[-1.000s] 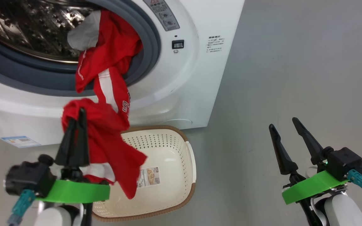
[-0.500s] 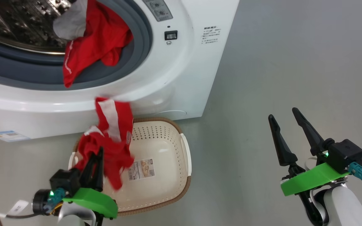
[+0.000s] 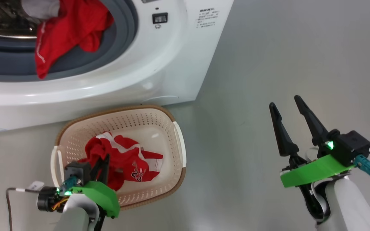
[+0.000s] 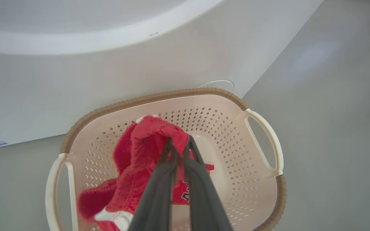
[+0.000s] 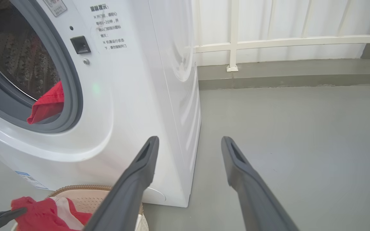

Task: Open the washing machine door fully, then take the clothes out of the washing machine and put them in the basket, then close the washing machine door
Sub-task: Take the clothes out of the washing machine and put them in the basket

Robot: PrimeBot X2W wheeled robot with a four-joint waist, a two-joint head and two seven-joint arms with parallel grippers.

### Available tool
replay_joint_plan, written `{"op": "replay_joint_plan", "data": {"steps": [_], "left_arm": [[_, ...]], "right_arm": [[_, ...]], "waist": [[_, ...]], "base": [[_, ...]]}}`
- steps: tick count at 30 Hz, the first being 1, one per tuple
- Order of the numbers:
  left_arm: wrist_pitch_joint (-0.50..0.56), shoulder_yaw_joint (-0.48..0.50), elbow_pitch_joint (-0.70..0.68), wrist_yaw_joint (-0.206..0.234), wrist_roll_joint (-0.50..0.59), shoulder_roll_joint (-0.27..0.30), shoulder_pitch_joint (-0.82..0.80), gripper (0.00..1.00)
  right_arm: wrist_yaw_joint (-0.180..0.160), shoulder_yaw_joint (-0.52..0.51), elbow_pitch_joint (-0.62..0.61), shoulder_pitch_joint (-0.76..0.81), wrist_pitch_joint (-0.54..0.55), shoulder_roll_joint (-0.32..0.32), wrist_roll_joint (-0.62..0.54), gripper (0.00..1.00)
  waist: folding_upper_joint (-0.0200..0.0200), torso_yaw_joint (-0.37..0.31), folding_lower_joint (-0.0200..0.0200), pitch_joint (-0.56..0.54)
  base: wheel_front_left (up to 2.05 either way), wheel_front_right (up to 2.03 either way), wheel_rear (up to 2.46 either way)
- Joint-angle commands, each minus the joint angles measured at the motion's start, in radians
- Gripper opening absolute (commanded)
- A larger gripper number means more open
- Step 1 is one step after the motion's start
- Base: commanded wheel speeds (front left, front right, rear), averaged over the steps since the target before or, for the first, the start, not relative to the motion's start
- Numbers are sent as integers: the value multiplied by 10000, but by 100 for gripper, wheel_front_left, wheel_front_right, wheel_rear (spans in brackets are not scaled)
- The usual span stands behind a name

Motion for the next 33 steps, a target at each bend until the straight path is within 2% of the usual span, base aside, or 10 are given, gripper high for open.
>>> {"op": "replay_joint_plan", "data": {"steps": [1,11,16,29,30,32,33], "left_arm": [[-122,204,257,-101,157,155,-305,0],[-123,-261,3540,-287,456,553,-2220,0],[-10,-343,4657,-328,326,776,-2987,0],[681,-296,5029,-353,-161,1056,-3363,0],[666,-277,5034,-354,-213,1058,-3374,9],[651,-274,5041,-356,-282,1049,-3387,40],[643,-283,5045,-357,-304,1051,-3386,63]], "right_arm": [[16,275,-284,-237,-117,79,61,100],[16,502,-407,-937,-117,452,123,100],[16,694,-397,-1229,-117,578,150,100],[16,758,-420,-1454,-117,659,120,100],[16,757,-412,-1454,-117,661,115,100],[16,752,-395,-1441,-117,664,107,100],[16,751,-387,-1433,-117,665,102,100]], "waist": [[-1,-256,0,457],[-1,-895,0,1695],[-1,-1265,0,2240],[-1,-1493,0,2676],[-1,-1488,0,2660],[-1,-1468,0,2611],[-1,-1454,0,2585]], "base": [[0,0,0],[0,0,0],[0,0,0],[0,0,0],[0,0,0],[0,0,0],[0,0,0]]}}
